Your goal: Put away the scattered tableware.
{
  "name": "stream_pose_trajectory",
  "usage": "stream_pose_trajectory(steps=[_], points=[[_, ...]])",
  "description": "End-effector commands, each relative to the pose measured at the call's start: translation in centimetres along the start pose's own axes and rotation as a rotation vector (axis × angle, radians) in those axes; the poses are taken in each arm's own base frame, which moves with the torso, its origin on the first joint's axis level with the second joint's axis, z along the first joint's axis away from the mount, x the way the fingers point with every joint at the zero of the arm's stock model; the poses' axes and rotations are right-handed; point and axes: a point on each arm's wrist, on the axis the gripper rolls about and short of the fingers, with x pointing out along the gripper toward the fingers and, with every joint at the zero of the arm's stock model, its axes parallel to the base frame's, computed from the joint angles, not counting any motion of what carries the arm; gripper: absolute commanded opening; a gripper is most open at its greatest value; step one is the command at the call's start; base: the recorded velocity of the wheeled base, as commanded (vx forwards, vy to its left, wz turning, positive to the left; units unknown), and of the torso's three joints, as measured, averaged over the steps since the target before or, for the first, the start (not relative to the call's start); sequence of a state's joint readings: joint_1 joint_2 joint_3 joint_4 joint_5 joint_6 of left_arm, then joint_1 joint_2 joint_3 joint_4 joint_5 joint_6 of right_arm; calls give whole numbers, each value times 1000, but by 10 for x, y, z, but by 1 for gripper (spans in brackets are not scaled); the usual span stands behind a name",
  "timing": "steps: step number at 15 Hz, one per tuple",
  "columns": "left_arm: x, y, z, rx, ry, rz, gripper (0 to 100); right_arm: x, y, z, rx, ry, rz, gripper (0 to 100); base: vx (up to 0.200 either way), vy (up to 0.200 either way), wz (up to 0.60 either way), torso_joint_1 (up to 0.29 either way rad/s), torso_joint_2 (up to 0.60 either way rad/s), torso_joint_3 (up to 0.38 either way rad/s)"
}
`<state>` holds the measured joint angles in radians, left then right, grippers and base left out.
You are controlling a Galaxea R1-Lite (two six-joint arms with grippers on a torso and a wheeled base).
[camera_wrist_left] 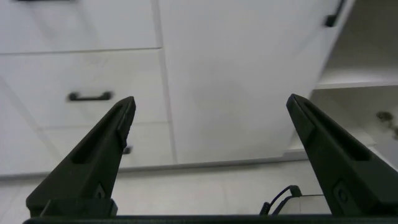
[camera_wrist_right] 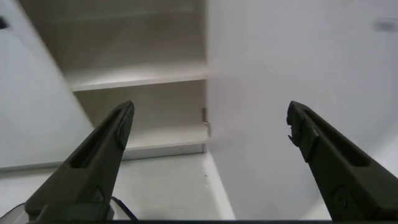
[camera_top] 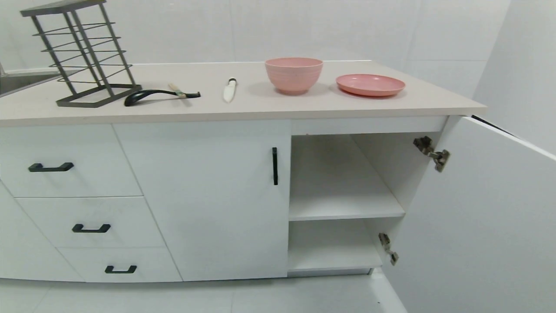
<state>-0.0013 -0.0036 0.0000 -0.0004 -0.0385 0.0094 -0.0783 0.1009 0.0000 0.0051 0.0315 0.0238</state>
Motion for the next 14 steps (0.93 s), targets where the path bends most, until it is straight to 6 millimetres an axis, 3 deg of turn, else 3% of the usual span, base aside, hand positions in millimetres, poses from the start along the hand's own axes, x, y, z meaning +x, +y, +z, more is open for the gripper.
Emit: stream_pose_trajectory(steps=[1, 3, 6, 9, 14], points=[[0, 0, 0, 0, 3, 0, 100, 0, 0, 0, -1, 3, 1, 100, 0, 0, 0, 0, 0, 0], [0, 0, 0, -6, 1, 8, 100, 0, 0, 0, 1, 1, 1, 100, 0, 0, 0, 0, 0, 0], [0, 0, 0, -3, 3, 8, 100, 0, 0, 0, 1, 3, 1, 100, 200, 0, 0, 2, 1, 5], [0, 0, 0, -3, 1, 9, 100, 0, 0, 0, 1, 1, 1, 100, 0, 0, 0, 0, 0, 0], [0, 0, 0, -5, 1, 11, 100, 0, 0, 0, 1, 3, -1, 100, 0, 200, 0, 3, 0, 5]])
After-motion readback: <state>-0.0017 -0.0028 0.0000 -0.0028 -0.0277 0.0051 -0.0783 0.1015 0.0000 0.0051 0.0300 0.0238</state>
